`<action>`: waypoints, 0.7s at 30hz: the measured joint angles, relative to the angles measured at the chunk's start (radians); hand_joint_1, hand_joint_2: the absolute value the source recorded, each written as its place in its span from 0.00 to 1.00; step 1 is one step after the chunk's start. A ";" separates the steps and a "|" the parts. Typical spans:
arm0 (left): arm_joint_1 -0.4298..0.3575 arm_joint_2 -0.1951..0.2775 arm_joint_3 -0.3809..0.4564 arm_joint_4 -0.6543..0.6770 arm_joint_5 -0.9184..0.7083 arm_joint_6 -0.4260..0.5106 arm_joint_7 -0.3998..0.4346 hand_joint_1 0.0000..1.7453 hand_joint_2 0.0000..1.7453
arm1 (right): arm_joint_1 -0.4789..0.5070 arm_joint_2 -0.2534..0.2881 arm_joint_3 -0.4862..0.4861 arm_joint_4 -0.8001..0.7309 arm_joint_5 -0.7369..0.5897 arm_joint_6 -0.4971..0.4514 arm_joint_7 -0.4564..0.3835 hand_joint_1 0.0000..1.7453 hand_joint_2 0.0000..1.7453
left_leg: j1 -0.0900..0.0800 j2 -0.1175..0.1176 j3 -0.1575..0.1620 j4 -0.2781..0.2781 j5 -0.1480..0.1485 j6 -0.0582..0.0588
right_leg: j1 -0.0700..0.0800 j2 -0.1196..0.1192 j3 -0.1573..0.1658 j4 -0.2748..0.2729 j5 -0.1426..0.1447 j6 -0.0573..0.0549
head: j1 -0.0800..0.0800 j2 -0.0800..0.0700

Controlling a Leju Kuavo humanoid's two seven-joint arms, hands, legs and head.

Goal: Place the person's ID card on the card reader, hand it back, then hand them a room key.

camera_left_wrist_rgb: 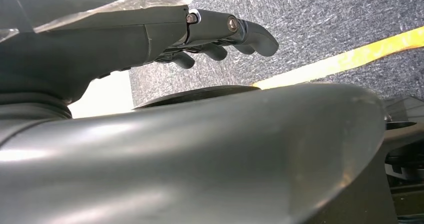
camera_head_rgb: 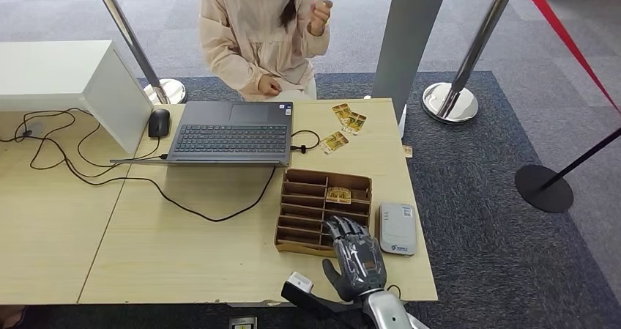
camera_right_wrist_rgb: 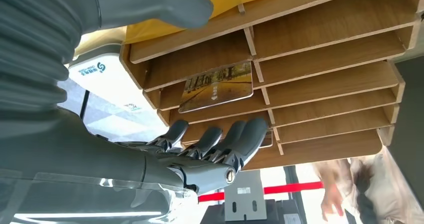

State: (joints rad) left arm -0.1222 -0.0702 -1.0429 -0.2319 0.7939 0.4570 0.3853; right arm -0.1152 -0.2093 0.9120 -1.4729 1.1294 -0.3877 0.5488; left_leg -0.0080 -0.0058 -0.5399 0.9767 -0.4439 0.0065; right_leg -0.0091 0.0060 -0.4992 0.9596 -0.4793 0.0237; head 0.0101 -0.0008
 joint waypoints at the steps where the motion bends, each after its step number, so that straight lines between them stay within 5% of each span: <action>1: 0.000 0.000 0.000 0.000 0.000 0.000 0.000 0.00 0.00 | -0.001 0.000 0.000 0.000 0.002 0.000 0.000 0.42 1.00 | 0.000 0.000 0.000 0.000 0.000 0.000 | 0.000 0.000 0.000 0.000 0.000 0.000 | 0.000 0.000; 10: 0.001 0.001 0.000 0.000 -0.001 -0.002 -0.001 0.00 0.00 | -0.009 -0.005 -0.003 -0.010 0.012 0.005 -0.005 0.54 1.00 | 0.000 0.000 0.000 0.000 0.000 0.000 | 0.000 0.000 0.000 0.000 0.000 0.000 | 0.000 0.000; 21: -0.002 0.001 0.000 0.000 -0.003 -0.006 -0.014 0.00 0.00 | -0.014 -0.005 -0.003 -0.017 0.029 -0.001 -0.014 0.39 1.00 | 0.000 0.000 0.000 0.000 0.000 0.000 | 0.000 0.000 0.000 0.000 0.000 0.000 | 0.000 0.000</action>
State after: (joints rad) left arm -0.1238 -0.0694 -1.0430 -0.2319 0.7909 0.4507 0.3711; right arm -0.1296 -0.2140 0.9087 -1.4896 1.1585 -0.3882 0.5344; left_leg -0.0080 -0.0058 -0.5398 0.9767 -0.4439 0.0065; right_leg -0.0091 0.0060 -0.4992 0.9596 -0.4793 0.0237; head 0.0102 -0.0008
